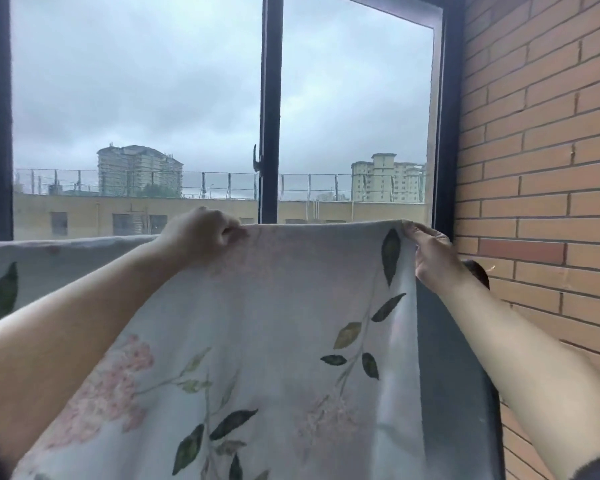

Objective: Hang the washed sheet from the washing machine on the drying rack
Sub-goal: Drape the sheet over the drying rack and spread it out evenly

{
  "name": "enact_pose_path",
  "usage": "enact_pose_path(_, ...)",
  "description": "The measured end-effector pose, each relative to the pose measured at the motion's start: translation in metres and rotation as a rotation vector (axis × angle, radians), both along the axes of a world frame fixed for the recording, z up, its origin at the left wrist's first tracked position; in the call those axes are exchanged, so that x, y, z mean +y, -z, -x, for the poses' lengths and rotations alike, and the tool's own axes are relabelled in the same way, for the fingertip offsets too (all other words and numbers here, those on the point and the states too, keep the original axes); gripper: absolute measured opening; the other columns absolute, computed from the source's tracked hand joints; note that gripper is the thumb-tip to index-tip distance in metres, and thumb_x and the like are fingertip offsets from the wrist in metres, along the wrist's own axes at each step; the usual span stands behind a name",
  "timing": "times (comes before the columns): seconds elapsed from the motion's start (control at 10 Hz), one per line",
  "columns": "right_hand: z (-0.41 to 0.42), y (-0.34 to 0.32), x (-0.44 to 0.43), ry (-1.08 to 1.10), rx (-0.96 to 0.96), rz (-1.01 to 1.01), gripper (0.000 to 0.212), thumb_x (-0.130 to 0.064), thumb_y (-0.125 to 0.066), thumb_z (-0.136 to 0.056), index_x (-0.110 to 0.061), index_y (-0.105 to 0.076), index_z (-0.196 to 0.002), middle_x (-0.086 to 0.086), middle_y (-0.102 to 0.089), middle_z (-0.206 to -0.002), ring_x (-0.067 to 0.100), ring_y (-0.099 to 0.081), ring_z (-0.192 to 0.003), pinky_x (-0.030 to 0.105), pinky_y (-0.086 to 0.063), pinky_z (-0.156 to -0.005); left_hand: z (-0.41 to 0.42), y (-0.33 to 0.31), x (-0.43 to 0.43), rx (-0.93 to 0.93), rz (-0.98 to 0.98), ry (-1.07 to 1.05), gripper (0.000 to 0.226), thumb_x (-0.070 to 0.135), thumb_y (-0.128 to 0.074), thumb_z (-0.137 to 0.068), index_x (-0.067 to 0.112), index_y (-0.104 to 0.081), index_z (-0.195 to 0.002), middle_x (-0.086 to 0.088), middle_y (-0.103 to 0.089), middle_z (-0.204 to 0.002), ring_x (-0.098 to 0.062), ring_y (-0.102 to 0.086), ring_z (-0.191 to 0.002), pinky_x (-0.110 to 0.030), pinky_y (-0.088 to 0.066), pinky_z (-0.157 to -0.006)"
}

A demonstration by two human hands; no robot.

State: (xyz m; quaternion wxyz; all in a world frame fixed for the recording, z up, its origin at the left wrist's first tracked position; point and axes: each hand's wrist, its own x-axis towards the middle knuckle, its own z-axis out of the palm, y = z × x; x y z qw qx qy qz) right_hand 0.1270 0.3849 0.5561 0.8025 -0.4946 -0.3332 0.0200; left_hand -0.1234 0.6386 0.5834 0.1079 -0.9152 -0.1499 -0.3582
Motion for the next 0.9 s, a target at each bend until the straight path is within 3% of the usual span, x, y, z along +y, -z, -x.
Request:
enact_pose_path(0.1, -0.006, 0.019, -0.001, 0.039, -0.063, 0.321, 0.015, -0.022, -0.061, -0.091, -0.01, -0.07, -0.095, 0.006, -0.071, -0.088, 0.022, -0.064, -0.09, 0.032, -0.052, -0.073, -0.003, 0.009, 0.0, 0.103, -0.062, -0.107, 0.04, 0.047, -0.041, -0.096, 0.024, -0.041, -0.063, 0.01, -0.042, -0.062, -0.017, -0.044, -0.065, -0.026, -0.027, -0.052)
enact_pose_path(0.2, -0.004, 0.049, 0.006, 0.08, -0.071, 0.436, 0.013, -0.024, -0.064, -0.09, -0.012, -0.069, -0.089, 0.007, -0.07, -0.089, 0.02, -0.062, -0.088, 0.028, -0.049, -0.071, -0.003, 0.026, 0.002, 0.099, -0.219, -0.182, 0.038, 0.047, -0.035, -0.097, 0.023, -0.046, -0.07, 0.003, -0.053, -0.067, -0.019, -0.052, -0.066, -0.028, -0.034, -0.06)
enact_pose_path(0.3, -0.005, 0.08, 0.017, 0.154, -0.031, 0.542, 0.013, -0.025, -0.063, -0.09, -0.012, -0.064, -0.09, 0.006, -0.067, -0.091, 0.018, -0.06, -0.084, 0.028, -0.048, -0.072, 0.003, 0.041, 0.009, -0.011, -0.327, -0.106, 0.031, 0.04, -0.04, -0.096, 0.024, -0.048, -0.071, 0.004, -0.056, -0.065, -0.021, -0.06, -0.066, -0.03, -0.044, -0.065)
enact_pose_path(0.4, -0.003, 0.106, 0.03, 0.354, -0.047, 0.739, 0.023, -0.026, -0.062, -0.088, -0.014, -0.054, -0.106, 0.007, -0.06, -0.108, 0.019, -0.055, -0.09, 0.03, -0.043, -0.075, 0.017, 0.047, 0.021, -0.116, -0.374, -0.05, 0.034, 0.039, -0.038, -0.096, 0.016, -0.06, -0.084, -0.001, -0.066, -0.075, -0.023, -0.063, -0.069, -0.037, -0.048, -0.073)
enact_pose_path(0.5, 0.016, 0.109, 0.057, 0.419, -0.195, 0.82, 0.043, -0.023, -0.056, -0.089, -0.015, -0.042, -0.129, 0.009, -0.048, -0.132, 0.024, -0.049, -0.112, 0.029, -0.037, -0.085, 0.037, 0.047, 0.04, -0.233, -0.32, -0.11, 0.04, 0.04, -0.034, -0.098, 0.011, -0.062, -0.094, -0.008, -0.066, -0.085, -0.028, -0.063, -0.077, -0.043, -0.046, -0.077)
enact_pose_path(0.7, 0.138, 0.055, 0.154, 0.157, -0.634, 0.514, 0.033, -0.02, -0.049, -0.095, -0.015, -0.05, -0.127, 0.002, -0.054, -0.129, 0.015, -0.049, -0.118, 0.024, -0.036, -0.095, 0.067, 0.056, 0.063, -0.307, -0.219, -0.122, 0.044, 0.041, -0.023, -0.095, 0.011, -0.053, -0.086, -0.007, -0.063, -0.077, -0.029, -0.06, -0.07, -0.037, -0.036, -0.07)
enact_pose_path(0.8, 0.193, 0.02, 0.205, 0.097, -0.694, 0.449, 0.026, -0.027, -0.043, -0.097, -0.015, -0.062, -0.11, 0.006, -0.065, -0.11, 0.02, -0.059, -0.101, 0.029, -0.045, -0.082, 0.07, 0.054, 0.068, -0.317, -0.198, -0.128, 0.042, 0.039, -0.024, -0.094, 0.011, -0.054, -0.083, -0.008, -0.065, -0.074, -0.03, -0.061, -0.068, -0.038, -0.042, -0.072)
enact_pose_path(0.9, 0.22, 0.009, 0.237, 0.266, -0.834, 0.609, 0.045, -0.039, -0.031, -0.1, -0.014, -0.067, -0.09, 0.012, -0.069, -0.092, 0.03, -0.062, -0.086, 0.032, -0.041, -0.067, 0.076, 0.055, 0.073, -0.34, -0.2, -0.128, 0.038, 0.034, -0.03, -0.096, 0.012, -0.054, -0.077, -0.006, -0.064, -0.069, -0.028, -0.062, -0.065, -0.036, -0.045, -0.069)
